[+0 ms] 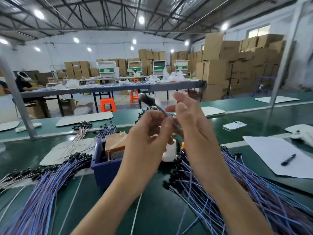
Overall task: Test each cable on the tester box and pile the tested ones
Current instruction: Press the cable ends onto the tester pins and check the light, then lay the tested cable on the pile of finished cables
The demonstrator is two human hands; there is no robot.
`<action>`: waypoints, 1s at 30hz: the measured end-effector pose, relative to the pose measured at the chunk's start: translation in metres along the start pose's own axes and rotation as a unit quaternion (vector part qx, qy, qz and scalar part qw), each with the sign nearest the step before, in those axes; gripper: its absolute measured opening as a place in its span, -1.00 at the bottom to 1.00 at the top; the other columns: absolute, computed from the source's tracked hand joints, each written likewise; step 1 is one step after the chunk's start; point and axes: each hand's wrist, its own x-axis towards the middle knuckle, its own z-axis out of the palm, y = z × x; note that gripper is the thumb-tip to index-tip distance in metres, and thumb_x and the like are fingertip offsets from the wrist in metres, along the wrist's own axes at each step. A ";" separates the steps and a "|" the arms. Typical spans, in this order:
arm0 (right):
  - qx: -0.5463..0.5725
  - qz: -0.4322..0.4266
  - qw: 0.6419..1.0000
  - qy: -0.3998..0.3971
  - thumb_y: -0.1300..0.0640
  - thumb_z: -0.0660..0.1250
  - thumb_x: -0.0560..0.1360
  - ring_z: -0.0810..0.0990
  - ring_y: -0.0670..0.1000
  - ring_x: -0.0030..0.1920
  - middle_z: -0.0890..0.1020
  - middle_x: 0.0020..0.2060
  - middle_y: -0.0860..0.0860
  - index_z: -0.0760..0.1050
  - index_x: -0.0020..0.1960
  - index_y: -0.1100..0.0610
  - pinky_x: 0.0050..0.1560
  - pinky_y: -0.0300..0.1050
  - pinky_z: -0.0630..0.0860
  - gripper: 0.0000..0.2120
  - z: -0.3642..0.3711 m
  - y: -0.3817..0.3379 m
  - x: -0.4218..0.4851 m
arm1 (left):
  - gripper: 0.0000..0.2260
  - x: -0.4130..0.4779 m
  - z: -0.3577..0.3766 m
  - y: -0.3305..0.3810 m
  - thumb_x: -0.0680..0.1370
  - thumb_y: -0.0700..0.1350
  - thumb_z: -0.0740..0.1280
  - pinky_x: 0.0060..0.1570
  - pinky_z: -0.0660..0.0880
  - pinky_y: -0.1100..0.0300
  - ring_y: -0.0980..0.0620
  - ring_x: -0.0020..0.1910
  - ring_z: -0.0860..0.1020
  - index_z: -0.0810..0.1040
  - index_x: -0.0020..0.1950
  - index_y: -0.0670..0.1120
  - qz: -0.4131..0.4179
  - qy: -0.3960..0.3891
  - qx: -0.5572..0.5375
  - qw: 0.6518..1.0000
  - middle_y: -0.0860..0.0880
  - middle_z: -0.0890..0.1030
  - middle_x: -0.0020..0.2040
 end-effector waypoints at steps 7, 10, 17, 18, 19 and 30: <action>-0.246 0.071 0.966 0.044 -0.09 0.23 0.62 0.48 -0.17 -0.44 0.63 -0.30 -0.19 0.58 0.06 -0.23 -0.44 -0.33 0.38 -0.85 -0.058 0.020 -0.012 | -0.85 0.046 0.027 -0.027 0.65 -0.11 0.27 -0.43 0.49 0.28 0.13 -0.39 0.57 0.57 0.07 -0.17 -0.173 0.096 -0.115 0.973 0.04 0.70 -0.21; -0.405 0.097 0.908 0.041 -0.14 0.25 0.61 0.59 -0.21 -0.27 0.66 -0.29 -0.20 0.59 0.01 -0.18 -0.30 -0.30 0.48 -0.85 -0.093 0.024 -0.018 | -0.87 0.053 0.047 -0.055 0.65 -0.11 0.28 -0.43 0.49 0.29 0.15 -0.40 0.56 0.58 0.05 -0.14 -0.237 0.066 -0.110 0.963 0.04 0.70 -0.21; -0.669 0.257 0.698 0.002 -0.13 0.07 0.68 0.60 0.06 0.10 0.63 0.11 -0.05 0.42 0.29 -0.14 -0.08 -0.06 0.43 -0.74 -0.142 0.064 -0.049 | -0.63 0.042 0.112 -0.122 0.65 0.15 0.24 -0.16 0.49 0.11 -0.03 -0.35 0.58 0.56 -0.15 -0.09 -0.199 -0.204 0.276 0.918 -0.05 0.64 -0.28; -0.684 0.265 0.679 -0.010 -0.13 0.05 0.68 0.56 0.05 0.19 0.57 0.21 -0.04 0.37 0.37 -0.11 0.03 -0.05 0.45 -0.68 -0.141 0.070 -0.056 | -0.58 0.038 0.114 -0.129 0.66 0.18 0.21 -0.17 0.45 0.11 -0.07 -0.35 0.56 0.54 -0.18 -0.12 -0.196 -0.228 0.299 0.905 -0.07 0.62 -0.31; -0.697 0.261 0.668 -0.011 -0.14 0.03 0.68 0.51 0.03 0.25 0.52 0.28 -0.05 0.32 0.43 -0.09 0.14 -0.04 0.43 -0.63 -0.138 0.076 -0.062 | -0.55 0.033 0.113 -0.136 0.66 0.18 0.20 -0.19 0.46 0.11 -0.08 -0.36 0.54 0.54 -0.18 -0.16 -0.198 -0.246 0.289 0.904 -0.10 0.60 -0.31; -0.522 0.004 0.853 -0.005 0.11 0.34 0.57 0.63 -0.01 -0.20 0.67 -0.16 -0.07 0.49 0.33 0.04 -0.23 -0.19 0.42 -0.67 -0.015 0.119 -0.067 | -0.69 -0.011 -0.053 -0.148 0.65 0.18 0.20 -0.46 0.42 0.28 0.15 -0.45 0.50 0.58 -0.05 0.00 -0.282 -0.415 0.253 0.827 0.10 0.65 -0.28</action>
